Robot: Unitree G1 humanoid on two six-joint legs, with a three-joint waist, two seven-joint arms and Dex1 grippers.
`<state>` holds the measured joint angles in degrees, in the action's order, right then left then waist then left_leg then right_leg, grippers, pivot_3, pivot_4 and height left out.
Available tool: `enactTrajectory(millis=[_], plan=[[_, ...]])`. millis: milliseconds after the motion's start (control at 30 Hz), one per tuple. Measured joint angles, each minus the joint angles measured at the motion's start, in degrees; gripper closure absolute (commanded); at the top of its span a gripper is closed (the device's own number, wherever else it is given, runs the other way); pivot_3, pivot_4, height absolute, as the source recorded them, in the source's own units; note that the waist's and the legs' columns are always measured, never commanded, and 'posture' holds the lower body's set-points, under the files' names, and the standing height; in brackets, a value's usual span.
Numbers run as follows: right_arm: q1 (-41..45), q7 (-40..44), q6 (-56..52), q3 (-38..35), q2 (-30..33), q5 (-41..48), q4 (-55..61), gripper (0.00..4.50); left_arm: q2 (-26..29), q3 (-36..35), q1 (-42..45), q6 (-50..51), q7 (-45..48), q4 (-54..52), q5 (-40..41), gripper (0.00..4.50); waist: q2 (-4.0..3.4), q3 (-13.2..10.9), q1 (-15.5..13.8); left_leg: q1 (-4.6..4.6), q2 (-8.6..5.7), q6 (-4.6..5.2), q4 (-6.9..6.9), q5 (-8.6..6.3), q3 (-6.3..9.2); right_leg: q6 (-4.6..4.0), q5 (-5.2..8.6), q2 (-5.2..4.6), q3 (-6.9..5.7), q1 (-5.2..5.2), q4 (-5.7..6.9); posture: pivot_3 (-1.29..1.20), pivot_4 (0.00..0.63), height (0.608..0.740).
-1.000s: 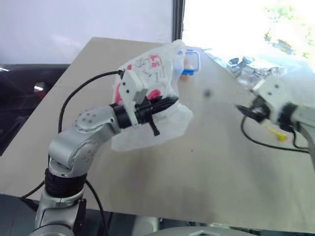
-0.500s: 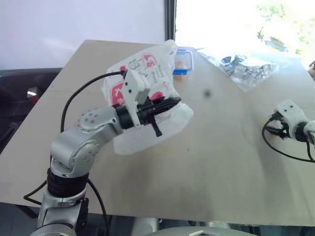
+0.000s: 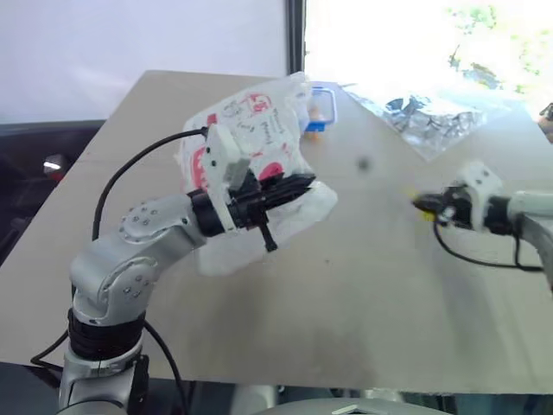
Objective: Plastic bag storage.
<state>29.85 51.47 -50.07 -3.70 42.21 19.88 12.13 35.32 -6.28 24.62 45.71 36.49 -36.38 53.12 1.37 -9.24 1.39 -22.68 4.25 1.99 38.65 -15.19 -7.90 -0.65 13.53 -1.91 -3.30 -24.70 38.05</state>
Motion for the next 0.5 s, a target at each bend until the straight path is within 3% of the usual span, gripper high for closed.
enactTrajectory(millis=[67,100,200,500], plan=[[5.6,-3.0,-1.2,0.7,-5.7,1.3,0.0,4.34,1.5,-0.4,-0.2,0.2,1.9,-1.2,2.3,4.5,-0.01,0.0,-0.2,0.02,-0.04,-0.04,0.03,0.02,0.03,-0.02,-0.01,0.06,-0.04,0.0,0.07,0.0,0.15,0.74],[11.1,-6.7,-1.2,0.7,-12.6,1.7,-4.0,4.34,2.9,-1.1,-0.9,0.1,3.2,-1.3,3.2,4.5,0.02,0.0,-0.2,0.04,-0.04,-0.04,0.08,0.02,-0.02,-0.04,-0.02,0.15,-0.01,0.01,0.1,0.0,0.15,0.74],[17.8,-12.6,-1.6,0.9,-20.3,1.9,-11.3,4.34,3.8,-1.9,-1.7,0.0,4.0,-1.3,3.9,4.5,-0.01,0.0,-0.8,-0.09,-0.09,-0.03,0.09,0.03,0.07,-0.07,-0.04,0.13,-0.09,-0.02,0.13,0.0,0.15,0.74],[21.4,-12.3,-3.2,10.4,-31.6,2.9,-17.9,4.34,5.3,-4.2,-6.8,-0.8,1.6,-4.8,4.6,4.5,-0.01,0.0,-0.8,-0.31,-0.15,0.06,-0.08,-0.04,0.2,-0.06,-0.04,-0.02,-0.11,-0.13,-0.04,0.0,0.15,0.74]])
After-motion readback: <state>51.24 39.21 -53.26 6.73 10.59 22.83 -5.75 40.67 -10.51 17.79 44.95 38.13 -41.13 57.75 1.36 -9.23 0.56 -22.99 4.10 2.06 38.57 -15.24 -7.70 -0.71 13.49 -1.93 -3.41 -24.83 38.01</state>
